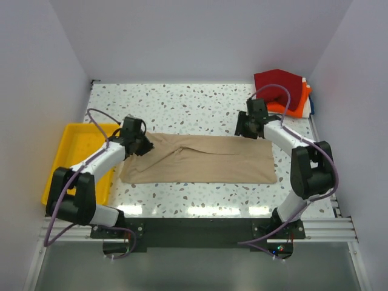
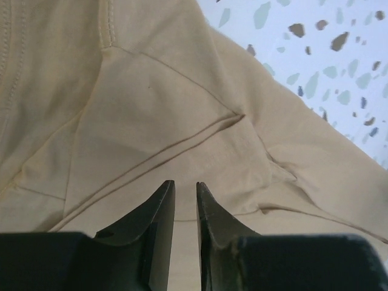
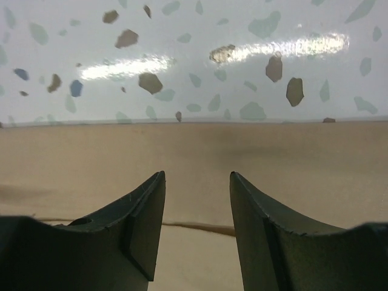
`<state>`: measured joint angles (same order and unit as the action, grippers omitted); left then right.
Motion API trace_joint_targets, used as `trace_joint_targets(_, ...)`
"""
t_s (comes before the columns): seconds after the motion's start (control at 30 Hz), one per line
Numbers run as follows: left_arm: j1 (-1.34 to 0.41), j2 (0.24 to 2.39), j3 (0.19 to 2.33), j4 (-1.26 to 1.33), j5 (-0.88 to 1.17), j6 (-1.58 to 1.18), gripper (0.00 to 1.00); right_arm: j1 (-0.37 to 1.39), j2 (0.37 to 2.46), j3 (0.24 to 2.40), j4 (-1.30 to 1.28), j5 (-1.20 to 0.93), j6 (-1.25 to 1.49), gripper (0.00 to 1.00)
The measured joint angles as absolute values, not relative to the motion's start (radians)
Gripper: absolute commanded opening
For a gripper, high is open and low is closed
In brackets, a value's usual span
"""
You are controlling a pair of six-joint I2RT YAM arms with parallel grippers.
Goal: Fold and stack the t-shirts
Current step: Fold the tshirt
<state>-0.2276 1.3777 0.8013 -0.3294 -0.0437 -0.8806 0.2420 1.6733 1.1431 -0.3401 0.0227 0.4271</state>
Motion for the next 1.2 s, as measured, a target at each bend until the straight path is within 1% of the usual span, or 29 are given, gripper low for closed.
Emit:
trace_joint_targets(0.2,-0.249,1.598,0.851,-0.335,-0.103,-0.960,0.22,0.253,1.777,1.143,-0.410,0.138,0.398,0.51)
trace_joint_targets(0.33,-0.251,1.704,0.954,-0.333,-0.127,-0.988,0.23,0.250,1.801,1.134,-0.426,0.169,0.416,0.53)
trace_joint_targets(0.47,-0.252,1.808,1.075,-0.343,-0.145,-0.987,0.23,0.250,1.794,1.091,-0.395,0.168,0.450,0.54)
trace_joint_targets(0.57,-0.252,1.921,1.222,-0.358,-0.152,-0.967,0.23,0.250,1.763,1.039,-0.338,0.157,0.484,0.54)
trace_joint_targets(0.73,-0.251,2.137,1.533,-0.384,-0.159,-0.898,0.22,0.251,1.621,0.833,-0.157,0.060,0.615,0.53)
trace_joint_targets(0.83,-0.249,2.263,1.727,-0.406,-0.155,-0.853,0.22,0.299,1.533,0.711,-0.062,0.006,0.729,0.54)
trace_joint_targets(0.9,-0.243,2.330,1.827,-0.402,-0.133,-0.829,0.23,0.369,1.475,0.636,-0.014,-0.025,0.830,0.54)
trace_joint_targets(1.0,-0.224,2.404,1.933,-0.379,-0.053,-0.801,0.30,0.535,1.407,0.554,0.025,-0.044,1.003,0.54)
trace_joint_targets(1.03,-0.215,2.431,1.973,-0.371,-0.015,-0.796,0.36,0.601,1.396,0.541,0.029,-0.040,1.060,0.54)
trace_joint_targets(1.1,-0.197,2.485,2.039,-0.324,0.083,-0.789,0.45,0.716,1.395,0.540,0.029,-0.045,1.143,0.54)
trace_joint_targets(1.13,-0.190,2.510,2.067,-0.300,0.124,-0.791,0.52,0.757,1.396,0.545,0.023,-0.044,1.165,0.54)
trace_joint_targets(1.2,-0.174,2.562,2.120,-0.222,0.227,-0.800,0.57,0.829,1.408,0.583,-0.007,-0.045,1.190,0.54)
